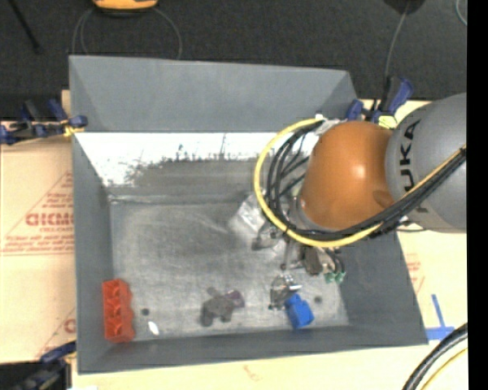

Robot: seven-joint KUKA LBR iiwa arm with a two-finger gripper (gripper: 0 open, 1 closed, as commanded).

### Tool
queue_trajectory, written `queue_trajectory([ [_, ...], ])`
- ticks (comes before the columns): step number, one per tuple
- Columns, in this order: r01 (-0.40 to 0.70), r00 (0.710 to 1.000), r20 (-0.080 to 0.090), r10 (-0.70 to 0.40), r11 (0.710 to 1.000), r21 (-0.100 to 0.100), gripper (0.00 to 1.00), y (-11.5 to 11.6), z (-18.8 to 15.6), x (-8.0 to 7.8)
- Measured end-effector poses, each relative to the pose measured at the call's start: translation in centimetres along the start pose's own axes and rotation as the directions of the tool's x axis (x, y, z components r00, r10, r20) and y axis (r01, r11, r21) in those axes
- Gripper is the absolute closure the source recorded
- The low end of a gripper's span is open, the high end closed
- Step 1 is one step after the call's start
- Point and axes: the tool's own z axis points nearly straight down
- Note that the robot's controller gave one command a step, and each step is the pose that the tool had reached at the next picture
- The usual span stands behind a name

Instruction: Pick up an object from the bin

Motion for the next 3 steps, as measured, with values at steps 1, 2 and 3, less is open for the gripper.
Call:
queue_trajectory([
  [1,0.102,0.995,-0.005,-0.102,0.995,-0.005,0.00,9.0,5.8,0.5],
  [2,0.132,0.991,0.010,-0.132,0.991,-0.002,0.00,3.9,10.8,0.2],
  [3,0.134,0.991,0.009,-0.134,0.991,-0.002,1.00,4.1,10.4,0.2],
])
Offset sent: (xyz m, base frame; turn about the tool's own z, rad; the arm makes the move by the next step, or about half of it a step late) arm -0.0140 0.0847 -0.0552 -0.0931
